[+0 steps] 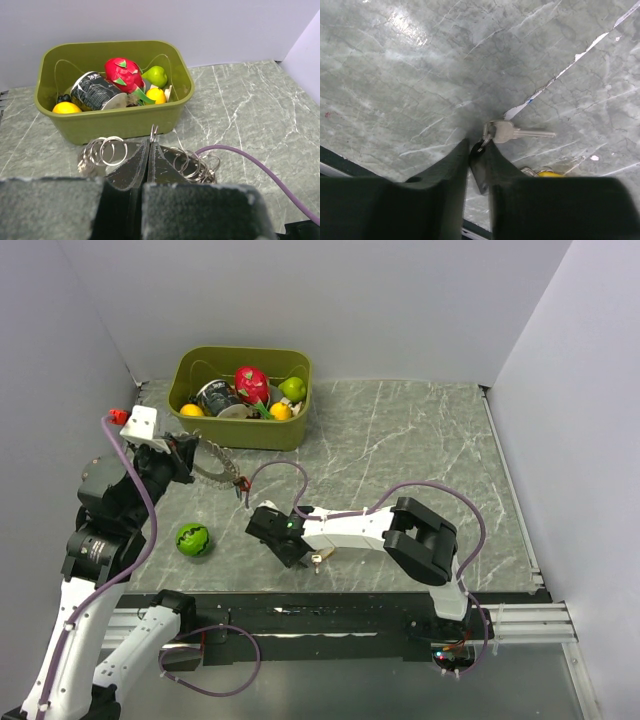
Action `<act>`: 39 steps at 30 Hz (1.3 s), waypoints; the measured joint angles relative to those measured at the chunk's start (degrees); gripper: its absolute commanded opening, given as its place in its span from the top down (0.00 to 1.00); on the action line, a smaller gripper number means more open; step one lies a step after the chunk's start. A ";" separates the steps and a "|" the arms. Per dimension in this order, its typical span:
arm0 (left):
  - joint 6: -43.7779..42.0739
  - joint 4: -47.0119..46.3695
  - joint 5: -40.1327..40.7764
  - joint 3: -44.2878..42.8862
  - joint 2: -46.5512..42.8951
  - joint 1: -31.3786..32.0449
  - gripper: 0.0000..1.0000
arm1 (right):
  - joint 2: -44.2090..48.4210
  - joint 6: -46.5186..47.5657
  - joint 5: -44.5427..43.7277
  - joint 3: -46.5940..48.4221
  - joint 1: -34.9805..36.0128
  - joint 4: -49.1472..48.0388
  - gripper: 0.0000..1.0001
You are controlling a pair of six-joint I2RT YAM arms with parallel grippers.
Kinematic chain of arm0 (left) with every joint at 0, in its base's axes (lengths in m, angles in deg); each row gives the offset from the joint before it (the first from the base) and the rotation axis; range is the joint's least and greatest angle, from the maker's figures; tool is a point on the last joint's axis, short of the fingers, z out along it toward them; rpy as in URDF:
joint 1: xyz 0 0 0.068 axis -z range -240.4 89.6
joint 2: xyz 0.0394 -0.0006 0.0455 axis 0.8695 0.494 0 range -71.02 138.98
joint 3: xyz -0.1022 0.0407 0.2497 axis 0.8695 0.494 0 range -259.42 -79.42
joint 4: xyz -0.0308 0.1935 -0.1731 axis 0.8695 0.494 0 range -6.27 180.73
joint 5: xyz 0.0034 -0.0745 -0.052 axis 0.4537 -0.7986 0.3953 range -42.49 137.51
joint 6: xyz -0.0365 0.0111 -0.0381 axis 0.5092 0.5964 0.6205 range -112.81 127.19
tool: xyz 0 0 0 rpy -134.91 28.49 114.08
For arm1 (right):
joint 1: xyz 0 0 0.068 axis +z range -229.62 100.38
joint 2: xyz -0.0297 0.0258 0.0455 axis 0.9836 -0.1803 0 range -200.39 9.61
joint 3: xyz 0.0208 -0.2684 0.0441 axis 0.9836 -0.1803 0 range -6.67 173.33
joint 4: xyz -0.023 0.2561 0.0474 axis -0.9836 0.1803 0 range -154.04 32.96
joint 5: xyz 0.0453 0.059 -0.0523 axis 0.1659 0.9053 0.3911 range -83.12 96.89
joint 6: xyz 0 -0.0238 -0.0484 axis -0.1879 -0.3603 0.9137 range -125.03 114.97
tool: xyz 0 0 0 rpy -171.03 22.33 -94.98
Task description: Put the keys on the keyring
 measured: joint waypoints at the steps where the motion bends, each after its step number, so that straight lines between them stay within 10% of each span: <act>1: -0.02 0.00 -0.09 0.00 0.00 0.02 0.99 | -0.02 0.04 -0.15 0.00 0.00 -0.02 0.95; 20: -0.31 -1.03 -1.64 1.27 -0.37 0.02 0.99 | 10.16 -1.01 -5.51 -12.39 0.00 -4.02 1.00; 31: -0.42 -1.36 -2.69 2.71 -0.26 0.00 0.99 | 16.70 1.01 -1.86 -15.56 -0.04 -7.87 0.46; 39: -0.44 -1.38 -3.58 2.99 -0.26 0.02 0.99 | 18.58 1.20 2.05 -15.91 -2.23 -10.93 0.46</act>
